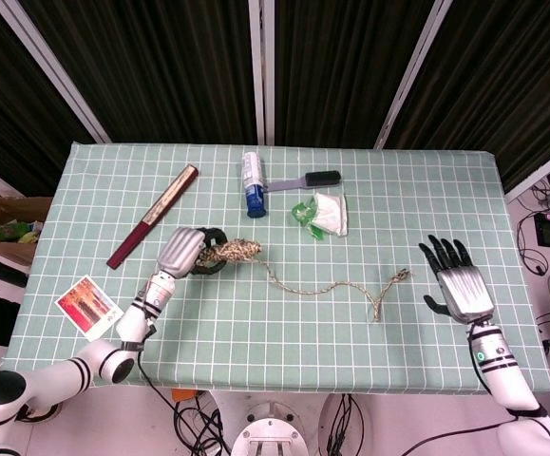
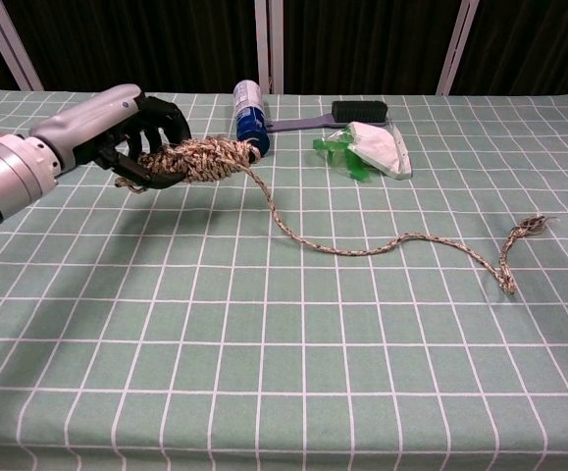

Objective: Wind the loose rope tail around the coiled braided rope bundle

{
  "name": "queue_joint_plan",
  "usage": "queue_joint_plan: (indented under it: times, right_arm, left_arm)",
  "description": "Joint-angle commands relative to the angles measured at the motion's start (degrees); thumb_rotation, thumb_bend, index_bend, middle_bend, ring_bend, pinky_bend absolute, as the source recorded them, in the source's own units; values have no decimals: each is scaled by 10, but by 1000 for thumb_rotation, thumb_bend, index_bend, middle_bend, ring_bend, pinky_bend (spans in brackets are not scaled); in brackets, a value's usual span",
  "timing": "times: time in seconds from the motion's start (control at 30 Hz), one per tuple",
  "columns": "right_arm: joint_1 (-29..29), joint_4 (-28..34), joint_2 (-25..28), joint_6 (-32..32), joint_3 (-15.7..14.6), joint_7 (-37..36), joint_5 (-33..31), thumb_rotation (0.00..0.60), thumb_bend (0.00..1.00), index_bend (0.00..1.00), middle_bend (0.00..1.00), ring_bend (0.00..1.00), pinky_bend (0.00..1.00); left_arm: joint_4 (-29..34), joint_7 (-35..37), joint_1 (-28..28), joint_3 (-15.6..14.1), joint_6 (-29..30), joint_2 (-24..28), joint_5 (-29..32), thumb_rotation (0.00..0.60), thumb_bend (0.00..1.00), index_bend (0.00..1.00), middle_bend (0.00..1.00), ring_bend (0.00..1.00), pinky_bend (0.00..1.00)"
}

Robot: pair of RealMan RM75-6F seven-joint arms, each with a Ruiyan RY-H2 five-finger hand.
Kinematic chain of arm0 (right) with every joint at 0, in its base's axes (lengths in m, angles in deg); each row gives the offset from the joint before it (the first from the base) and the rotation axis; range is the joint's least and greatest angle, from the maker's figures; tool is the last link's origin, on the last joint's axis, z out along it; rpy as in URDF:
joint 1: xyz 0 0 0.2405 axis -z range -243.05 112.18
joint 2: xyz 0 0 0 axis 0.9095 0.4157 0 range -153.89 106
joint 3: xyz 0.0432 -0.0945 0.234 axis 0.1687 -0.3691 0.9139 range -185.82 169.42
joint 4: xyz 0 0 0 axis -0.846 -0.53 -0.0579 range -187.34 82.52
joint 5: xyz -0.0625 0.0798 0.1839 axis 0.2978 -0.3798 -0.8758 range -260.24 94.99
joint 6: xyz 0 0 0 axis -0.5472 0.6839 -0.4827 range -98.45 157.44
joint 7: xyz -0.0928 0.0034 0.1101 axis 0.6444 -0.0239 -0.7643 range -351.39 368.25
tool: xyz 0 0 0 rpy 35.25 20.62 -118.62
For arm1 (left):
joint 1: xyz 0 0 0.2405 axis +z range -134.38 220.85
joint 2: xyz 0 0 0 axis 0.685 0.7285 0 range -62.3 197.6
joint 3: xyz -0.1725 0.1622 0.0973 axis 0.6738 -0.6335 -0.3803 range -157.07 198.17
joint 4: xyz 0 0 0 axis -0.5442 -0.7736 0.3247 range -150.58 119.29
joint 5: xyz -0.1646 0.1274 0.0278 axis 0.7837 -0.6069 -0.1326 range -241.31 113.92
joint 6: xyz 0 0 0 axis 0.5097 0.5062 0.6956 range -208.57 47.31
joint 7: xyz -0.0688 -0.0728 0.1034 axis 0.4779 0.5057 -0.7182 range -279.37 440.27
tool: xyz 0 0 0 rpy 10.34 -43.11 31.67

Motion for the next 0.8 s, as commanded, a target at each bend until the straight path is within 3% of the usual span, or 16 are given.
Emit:
queue_joint_plan:
  times: [0.03, 0.17, 0.27, 0.8]
  right_arm:
    - [-25, -24, -23, 28, 5, 15, -11, 600, 212, 158, 0, 0, 0]
    - [-45, -43, -46, 53, 2, 30, -23, 600, 267, 234, 0, 0, 0]
    - [-56, -55, -63, 67, 0, 37, -35, 600, 301, 237, 0, 0, 0]
    - [-78, -126, -127, 66, -20, 5, -29, 600, 275, 383, 0, 0, 0]
  left_arm:
    - [2, 3, 2, 0, 4, 2, -1, 600, 425, 652, 638, 541, 641]
    - [2, 7, 2, 0, 6, 3, -2, 600, 426, 652, 638, 541, 641]
    - [-1, 6, 3, -1, 4, 2, 0, 600, 430, 651, 638, 541, 641]
    - [-10, 14, 3, -3, -1, -1, 2, 600, 430, 648, 636, 541, 640]
